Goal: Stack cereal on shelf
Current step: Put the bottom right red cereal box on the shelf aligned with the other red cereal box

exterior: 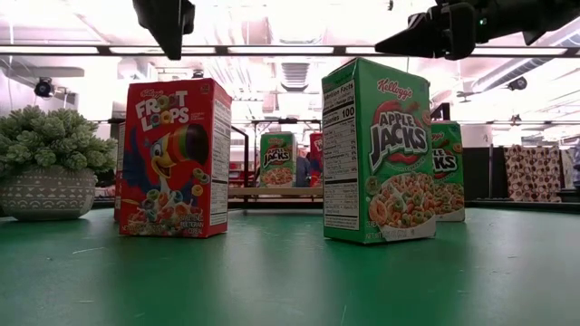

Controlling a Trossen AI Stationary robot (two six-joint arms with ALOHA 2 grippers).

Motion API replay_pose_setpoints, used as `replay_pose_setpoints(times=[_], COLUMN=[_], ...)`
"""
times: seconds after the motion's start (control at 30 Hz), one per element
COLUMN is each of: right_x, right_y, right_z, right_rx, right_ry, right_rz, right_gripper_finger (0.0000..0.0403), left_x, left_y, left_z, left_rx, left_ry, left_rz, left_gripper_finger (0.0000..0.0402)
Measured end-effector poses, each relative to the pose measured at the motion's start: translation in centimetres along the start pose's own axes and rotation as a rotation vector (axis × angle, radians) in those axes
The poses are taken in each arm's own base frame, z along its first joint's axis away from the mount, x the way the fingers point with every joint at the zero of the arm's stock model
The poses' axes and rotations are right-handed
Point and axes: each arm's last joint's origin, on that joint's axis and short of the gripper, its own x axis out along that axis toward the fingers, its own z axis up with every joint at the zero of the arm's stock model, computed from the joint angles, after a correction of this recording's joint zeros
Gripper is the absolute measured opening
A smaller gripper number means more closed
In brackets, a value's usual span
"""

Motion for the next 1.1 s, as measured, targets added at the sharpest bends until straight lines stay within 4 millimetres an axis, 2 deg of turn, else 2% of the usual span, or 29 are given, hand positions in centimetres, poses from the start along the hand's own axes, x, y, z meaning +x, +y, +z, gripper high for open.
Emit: replay_pose_setpoints(times=[1.1], right_x=[-0.13], right_y=[-0.09], right_z=[0.14], right_rx=[-0.02], right_ry=[-0.011], right_rz=[-0.007], right_gripper_finger=[0.0013], left_x=[0.27], left_y=[-0.89], left_z=[0.76], left_rx=[0.046], left_ry=[-0.097], left_rz=[-0.037], left_gripper_finger=[0.0231])
